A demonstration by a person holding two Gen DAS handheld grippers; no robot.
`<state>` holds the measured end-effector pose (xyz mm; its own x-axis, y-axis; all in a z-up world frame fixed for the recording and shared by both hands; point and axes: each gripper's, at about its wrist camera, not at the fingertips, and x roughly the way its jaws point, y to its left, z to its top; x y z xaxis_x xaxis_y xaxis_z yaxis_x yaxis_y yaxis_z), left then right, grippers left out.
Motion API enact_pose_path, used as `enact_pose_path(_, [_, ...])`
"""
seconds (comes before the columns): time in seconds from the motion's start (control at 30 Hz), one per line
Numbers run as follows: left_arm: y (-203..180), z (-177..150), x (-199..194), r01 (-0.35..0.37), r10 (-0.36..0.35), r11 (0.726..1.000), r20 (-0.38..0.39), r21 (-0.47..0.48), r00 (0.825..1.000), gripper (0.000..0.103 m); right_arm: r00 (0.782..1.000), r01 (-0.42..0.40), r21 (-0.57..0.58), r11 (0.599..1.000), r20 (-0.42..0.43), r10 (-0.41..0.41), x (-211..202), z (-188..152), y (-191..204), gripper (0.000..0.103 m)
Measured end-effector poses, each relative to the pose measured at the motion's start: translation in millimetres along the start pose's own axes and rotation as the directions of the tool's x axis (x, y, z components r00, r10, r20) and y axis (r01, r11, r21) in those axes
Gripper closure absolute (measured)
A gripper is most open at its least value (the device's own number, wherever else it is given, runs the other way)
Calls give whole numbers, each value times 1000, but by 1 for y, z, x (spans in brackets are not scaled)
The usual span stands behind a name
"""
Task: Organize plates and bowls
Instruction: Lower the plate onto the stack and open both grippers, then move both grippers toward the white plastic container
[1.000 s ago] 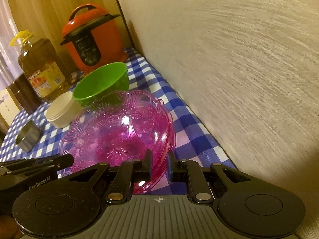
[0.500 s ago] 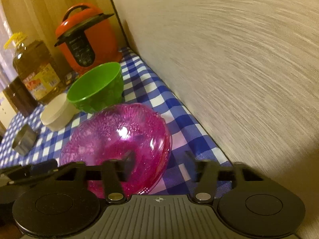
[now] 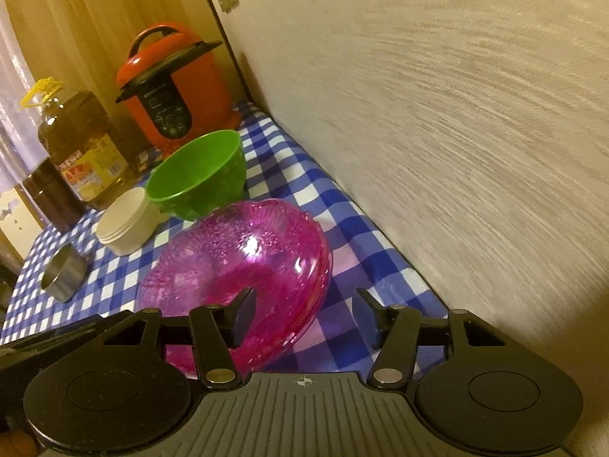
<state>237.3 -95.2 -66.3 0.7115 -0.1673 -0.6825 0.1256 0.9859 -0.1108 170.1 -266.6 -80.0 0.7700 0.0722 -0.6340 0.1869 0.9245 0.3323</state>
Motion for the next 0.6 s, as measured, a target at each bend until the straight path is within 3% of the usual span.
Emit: enact_pose_path(0.6, [27,-30,-67,16,-18,989,-10,-147,1000,65,997,-79,-63,995,2,79,-55,-32,37,47])
